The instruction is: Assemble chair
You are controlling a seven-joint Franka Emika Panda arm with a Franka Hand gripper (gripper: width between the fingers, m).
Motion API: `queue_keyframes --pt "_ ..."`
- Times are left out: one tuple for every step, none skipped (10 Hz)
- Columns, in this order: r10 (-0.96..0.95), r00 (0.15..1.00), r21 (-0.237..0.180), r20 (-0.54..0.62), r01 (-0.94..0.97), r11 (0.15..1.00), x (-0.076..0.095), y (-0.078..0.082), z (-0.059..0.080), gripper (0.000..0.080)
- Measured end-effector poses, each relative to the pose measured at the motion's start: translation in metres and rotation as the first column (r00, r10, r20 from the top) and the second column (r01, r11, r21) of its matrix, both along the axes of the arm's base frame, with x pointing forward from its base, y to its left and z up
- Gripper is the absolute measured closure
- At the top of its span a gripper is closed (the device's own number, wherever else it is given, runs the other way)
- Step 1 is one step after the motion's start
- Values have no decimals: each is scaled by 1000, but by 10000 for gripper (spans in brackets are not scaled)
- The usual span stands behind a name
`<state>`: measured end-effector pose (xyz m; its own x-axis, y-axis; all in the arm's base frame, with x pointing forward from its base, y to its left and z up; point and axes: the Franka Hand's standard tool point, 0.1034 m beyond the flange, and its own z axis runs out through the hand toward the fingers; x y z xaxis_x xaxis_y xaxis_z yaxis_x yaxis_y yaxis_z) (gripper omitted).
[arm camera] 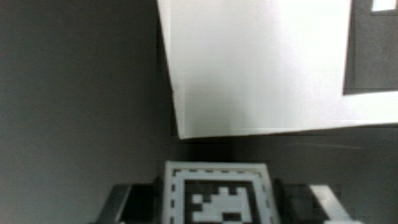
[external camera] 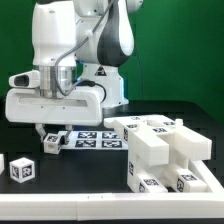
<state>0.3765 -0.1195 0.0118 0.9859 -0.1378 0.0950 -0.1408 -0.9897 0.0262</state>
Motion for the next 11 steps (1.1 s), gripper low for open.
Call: queue_keyframes --pt "-2 1000 -3 0 2 1000 -1 -4 -1 515" --pt "-9 1000 -3 0 9 1000 -2 -8 -1 515" --pt "-15 1000 -3 0 15 1000 -4 -12 -1 515" --pt "-14 1000 -3 0 14 1000 -4 -11 -1 515" --pt "-14 1000 -3 0 14 1000 -4 -11 -1 515" --pt "-14 1000 -3 0 14 1000 -4 -11 -1 336" --pt "-14 1000 -3 0 14 1000 -4 -11 -1 217" --pt "-14 1000 -3 0 14 1000 -4 -11 -1 164" --pt "-14 1000 -3 0 14 1000 -4 -11 -1 164" --pt "-16 1000 6 -12 16 1000 -6 -11 -1 154" --pt "-30 998 51 -59 33 998 -9 -13 3 154"
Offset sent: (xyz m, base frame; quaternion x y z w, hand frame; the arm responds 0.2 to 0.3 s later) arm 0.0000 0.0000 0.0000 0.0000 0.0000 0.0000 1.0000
